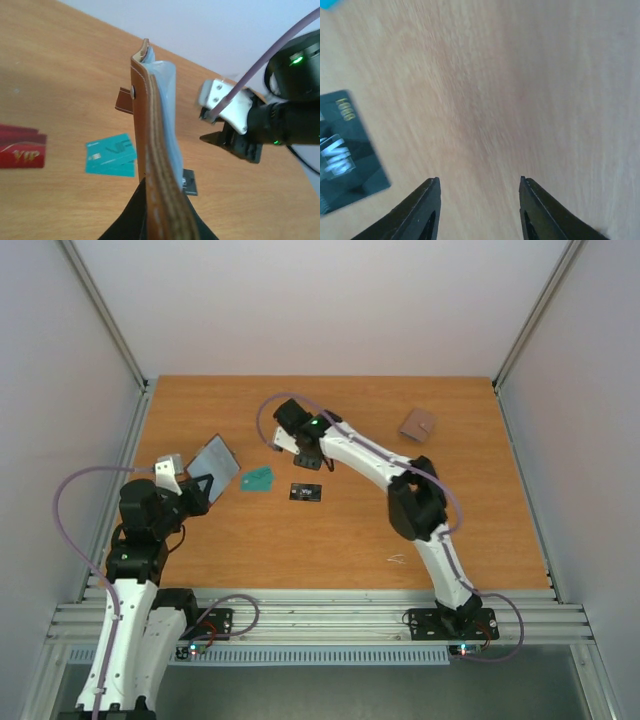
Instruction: Take the credit cards out of the card holder
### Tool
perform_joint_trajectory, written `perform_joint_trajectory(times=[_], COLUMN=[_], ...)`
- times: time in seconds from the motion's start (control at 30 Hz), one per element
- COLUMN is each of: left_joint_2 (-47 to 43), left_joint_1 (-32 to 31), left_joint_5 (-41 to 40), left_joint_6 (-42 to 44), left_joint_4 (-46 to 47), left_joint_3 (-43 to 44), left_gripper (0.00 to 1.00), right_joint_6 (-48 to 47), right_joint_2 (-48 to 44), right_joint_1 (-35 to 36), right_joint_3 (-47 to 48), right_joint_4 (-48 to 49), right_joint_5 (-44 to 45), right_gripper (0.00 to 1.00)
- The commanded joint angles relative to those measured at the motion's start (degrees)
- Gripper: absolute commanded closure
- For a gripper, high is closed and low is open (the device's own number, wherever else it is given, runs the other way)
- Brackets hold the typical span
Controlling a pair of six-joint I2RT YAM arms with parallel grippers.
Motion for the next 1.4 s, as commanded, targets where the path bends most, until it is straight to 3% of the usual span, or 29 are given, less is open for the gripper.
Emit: perform_joint_trajectory(times=[0.0,0.1,0.23,0.4,0.63,0.8,1.0,1.37], left_joint_2=[-2.86,-4.69,-3.57,-2.44,-2.5,-3.35,-3.64,-3.54], left_joint_1=[0.25,0.24,0.01,-1.35,-4.15,-4.31,-4.48,-5.01], left_joint_5=[13.73,25.91,36.39,43.7,44.23,44.21,44.16,44.18], left_joint_6=[5.93,5.72,-1.33,0.21,0.99,1.13,1.15,1.22], left_joint_4=[10.98,21.14,34.42,35.79,34.91,34.05,33.94,34.04], left_joint_3=[0.76,-0.25,0.02,3.45,5.97,6.1,5.99,5.83], left_gripper=[1.0,1.0,1.0,1.0,1.0,1.0,1.0,1.0], right_joint_6=[11.59,14.35,21.08,32.76,34.04,32.61,28.67,29.06], right_joint_2=[-21.97,-36.87,-52.59,-55.46,-51.95,-51.1,-54.89,-54.35], right_joint_1=[-1.03,-1.03,-1.22,-1.02,0.71,0.72,0.05,-1.59], right_joint_3=[-9.54,-22.02,-35.88,-36.97,-31.49,-29.07,-30.43,-28.63], right_joint_4=[9.4,16.43,27.73,33.39,30.6,25.35,22.63,19.15], right_joint_5=[-15.58,-35.56,-55.77,-60.29,-60.22,-62.39,-61.95,-60.76], right_gripper=[0.54,0.46,0.19,0.07,0.16,0.43,0.31,0.34])
